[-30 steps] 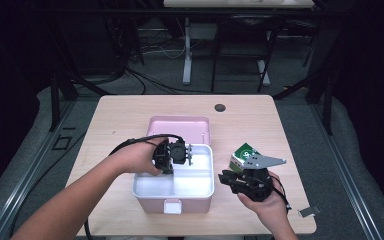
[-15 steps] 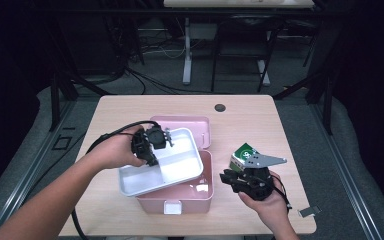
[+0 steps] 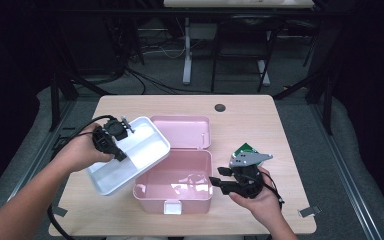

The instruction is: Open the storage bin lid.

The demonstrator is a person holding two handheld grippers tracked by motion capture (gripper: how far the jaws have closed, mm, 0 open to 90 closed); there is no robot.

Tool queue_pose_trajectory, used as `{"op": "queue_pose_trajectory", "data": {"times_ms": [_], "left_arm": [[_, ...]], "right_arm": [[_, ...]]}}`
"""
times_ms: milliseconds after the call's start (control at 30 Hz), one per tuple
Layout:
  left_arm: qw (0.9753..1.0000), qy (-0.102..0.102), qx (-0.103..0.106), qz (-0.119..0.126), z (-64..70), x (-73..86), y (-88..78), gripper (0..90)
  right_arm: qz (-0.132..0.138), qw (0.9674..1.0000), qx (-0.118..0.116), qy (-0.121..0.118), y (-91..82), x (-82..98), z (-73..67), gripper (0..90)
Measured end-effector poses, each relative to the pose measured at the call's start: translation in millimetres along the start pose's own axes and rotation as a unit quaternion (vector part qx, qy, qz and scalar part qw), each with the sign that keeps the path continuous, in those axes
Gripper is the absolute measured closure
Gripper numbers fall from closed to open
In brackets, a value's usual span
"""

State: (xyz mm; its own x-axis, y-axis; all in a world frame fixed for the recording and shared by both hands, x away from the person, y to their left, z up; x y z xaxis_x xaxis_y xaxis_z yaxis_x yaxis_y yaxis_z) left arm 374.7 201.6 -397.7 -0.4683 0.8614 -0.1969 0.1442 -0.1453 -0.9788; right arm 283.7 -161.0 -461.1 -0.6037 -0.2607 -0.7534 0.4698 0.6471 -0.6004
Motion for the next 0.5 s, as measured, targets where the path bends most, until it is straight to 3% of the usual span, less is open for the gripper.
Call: {"op": "queue_pose_trajectory", "data": {"times_ms": [133, 333, 367, 500], "left_arm": [[0.9997, -0.024, -0.001, 0.000, -8.0, 17.0, 0.5, 89.2], [0.9985, -0.055, -0.001, -0.003, -18.5, 39.5, 6.7, 89.2], [0.9982, -0.059, -0.001, -0.003, -19.8, 42.0, 7.9, 89.2], [0.9970, -0.077, -0.002, -0.005, -26.1, 55.1, 15.0, 89.2]], "right_arm": [[-0.018, 0.9997, 0.011, -0.015, 4.8, -5.5, -3.0, 51.6], [-0.029, 0.9983, 0.002, -0.050, 13.0, -15.1, -8.0, 47.8], [-0.038, 0.9976, 0.013, -0.056, 13.6, -16.9, -9.6, 47.4], [-0.059, 0.9951, 0.013, -0.078, 16.7, -23.3, -14.8, 46.1]]}}
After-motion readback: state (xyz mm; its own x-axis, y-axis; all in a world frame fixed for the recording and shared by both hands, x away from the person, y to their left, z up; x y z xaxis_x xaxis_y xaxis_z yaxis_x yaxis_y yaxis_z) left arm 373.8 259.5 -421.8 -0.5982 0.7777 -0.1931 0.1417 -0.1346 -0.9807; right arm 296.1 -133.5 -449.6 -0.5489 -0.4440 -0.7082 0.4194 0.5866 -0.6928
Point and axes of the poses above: each handheld gripper's, and its own axes: y roughly forward along the jaws, x roughly out of its underside, z roughly to its right, the point moved 1 cm from there along y, roughly forward along the jaws, and after that the axes turned 9 degrees about y, right-handed, at the moved point
